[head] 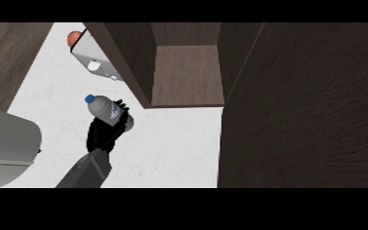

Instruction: Pick up the bottled water, place it into the cabinet and close the cabinet

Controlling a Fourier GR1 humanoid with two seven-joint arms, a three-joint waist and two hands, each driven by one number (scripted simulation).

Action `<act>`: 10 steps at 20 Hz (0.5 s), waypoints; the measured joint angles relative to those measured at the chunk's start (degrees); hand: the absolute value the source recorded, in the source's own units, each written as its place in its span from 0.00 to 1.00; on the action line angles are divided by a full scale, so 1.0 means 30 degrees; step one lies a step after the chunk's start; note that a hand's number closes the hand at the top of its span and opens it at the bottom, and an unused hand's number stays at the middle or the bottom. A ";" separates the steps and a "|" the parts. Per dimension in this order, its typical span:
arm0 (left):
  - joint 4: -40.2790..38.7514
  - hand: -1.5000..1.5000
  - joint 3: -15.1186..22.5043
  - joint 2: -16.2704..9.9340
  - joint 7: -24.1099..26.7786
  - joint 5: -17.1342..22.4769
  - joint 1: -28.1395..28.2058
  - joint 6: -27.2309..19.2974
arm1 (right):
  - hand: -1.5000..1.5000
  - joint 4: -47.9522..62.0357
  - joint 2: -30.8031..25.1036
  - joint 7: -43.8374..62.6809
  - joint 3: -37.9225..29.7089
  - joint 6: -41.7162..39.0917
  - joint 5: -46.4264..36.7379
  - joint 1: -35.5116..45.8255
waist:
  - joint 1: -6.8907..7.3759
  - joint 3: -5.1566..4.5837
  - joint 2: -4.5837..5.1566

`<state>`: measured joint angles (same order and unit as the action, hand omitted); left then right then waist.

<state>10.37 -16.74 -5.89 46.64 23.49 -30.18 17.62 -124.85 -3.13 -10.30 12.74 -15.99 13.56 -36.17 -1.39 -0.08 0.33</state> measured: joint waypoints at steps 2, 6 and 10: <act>-0.0055 1.00 -0.0054 0.0059 0.0002 0.0025 -0.0112 0.0091 | 0.00 -0.0018 0.0005 0.0188 0.0058 0.0098 -0.0014 0.0253 | 0.0021 -0.0004 0.0004; -0.0032 1.00 -0.0001 0.0303 0.0341 -0.0114 -0.0216 -0.0254 | 0.00 0.0019 -0.0002 0.0268 0.0068 0.0223 -0.0008 0.0396 | 0.0039 -0.0006 0.0001; 0.0152 1.00 0.0360 -0.0172 0.0230 -0.0495 0.0162 0.0358 | 0.00 0.0540 0.0042 -0.0211 0.0093 0.0224 -0.0286 0.0435 | 0.0100 0.0000 -0.0024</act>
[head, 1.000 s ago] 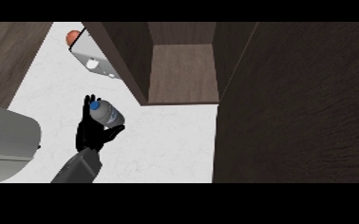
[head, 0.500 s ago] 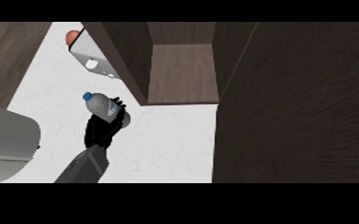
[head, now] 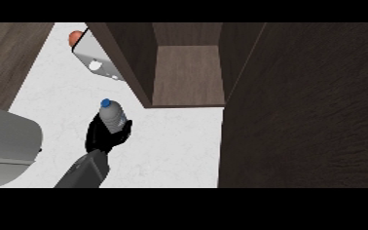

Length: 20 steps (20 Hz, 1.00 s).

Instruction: Pick up the bottled water, place it into the cabinet and close the cabinet

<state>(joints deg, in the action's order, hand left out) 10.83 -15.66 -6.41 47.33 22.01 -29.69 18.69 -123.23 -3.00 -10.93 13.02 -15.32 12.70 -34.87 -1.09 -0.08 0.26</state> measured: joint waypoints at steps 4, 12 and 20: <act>0.0473 1.00 0.0767 -0.0853 -0.0618 -0.0630 0.1025 0.1900 | 0.00 -0.0415 0.0149 0.0408 0.0305 0.0385 -0.0173 -0.0010 | 0.0094 0.0013 -0.0055; 0.2319 1.00 0.0837 -0.1362 -0.2072 -0.0115 0.2408 0.3416 | 0.00 0.0252 -0.0108 0.0042 -0.0272 0.0148 0.0360 0.0196 | 0.0268 0.0022 -0.0114; 0.5616 1.00 0.0997 -0.0912 -0.4489 0.1066 0.3707 0.4084 | 0.00 -0.0229 -0.0344 0.0183 -0.0101 0.0101 0.0433 -0.0219 | 0.0402 0.0043 -0.0169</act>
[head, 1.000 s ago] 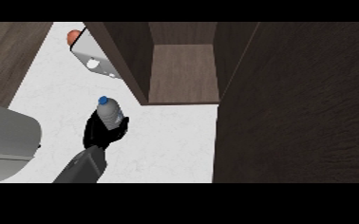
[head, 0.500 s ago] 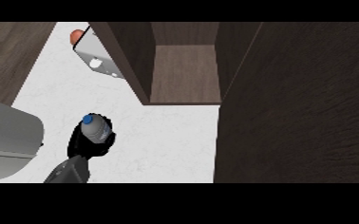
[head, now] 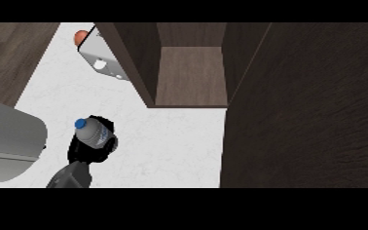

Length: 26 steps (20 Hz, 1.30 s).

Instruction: Pick up the bottled water, place it into the cabinet and close the cabinet

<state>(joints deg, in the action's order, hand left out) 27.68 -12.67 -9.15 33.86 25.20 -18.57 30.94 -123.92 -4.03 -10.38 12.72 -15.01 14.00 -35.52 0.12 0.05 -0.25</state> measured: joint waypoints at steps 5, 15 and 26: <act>0.4184 1.00 0.0634 0.0482 -0.2314 0.0730 0.1397 -0.0690 | 0.00 -0.0014 -0.0092 0.0239 0.0069 0.0070 0.0002 0.0227 | 0.0053 0.0005 -0.0008; 1.3034 1.00 0.3395 0.2595 -0.6272 0.0811 0.3178 -0.5233 | 0.00 -0.0120 0.0118 0.0267 0.0671 0.0295 -0.0066 0.0072 | -0.0017 0.0000 0.0005; 1.6145 1.00 0.7003 0.3016 -0.8533 0.0239 0.0149 -1.2044 | 0.00 0.0304 0.0246 -0.0142 0.1468 0.0596 -0.0635 0.0163 | -0.0212 -0.0011 0.0053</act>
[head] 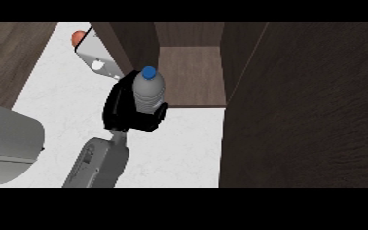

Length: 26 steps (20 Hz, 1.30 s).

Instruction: Pick up the bottled water, place it into the cabinet and close the cabinet

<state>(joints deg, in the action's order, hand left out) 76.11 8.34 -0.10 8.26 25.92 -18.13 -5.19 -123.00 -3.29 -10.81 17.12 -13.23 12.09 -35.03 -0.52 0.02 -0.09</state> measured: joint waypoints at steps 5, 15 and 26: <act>-0.1214 1.00 0.1310 -0.0032 0.0485 -0.0390 -0.2046 -0.2566 | 0.00 0.0449 -0.0052 0.0275 -0.0398 0.0083 0.0513 0.0796 | -0.0027 -0.0018 0.0006; -0.2702 1.00 0.2583 -0.0141 0.0904 -0.2301 -0.3111 -0.7118 | 0.00 0.0595 -0.0007 0.0484 -0.0237 0.0235 0.0607 0.1270 | -0.0005 0.0003 -0.0228; -0.6683 1.00 0.2195 -0.0337 -0.0031 -0.3747 -0.7519 -0.9603 | 0.00 0.0865 -0.0273 0.0343 -0.0065 -0.0212 0.0835 0.1222 | -0.0800 0.0008 0.0082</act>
<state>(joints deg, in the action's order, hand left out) 56.06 14.92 -1.11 8.17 14.68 -40.68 -34.00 -120.41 -4.11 -9.78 16.93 -13.86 14.60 -31.37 -2.92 0.04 0.16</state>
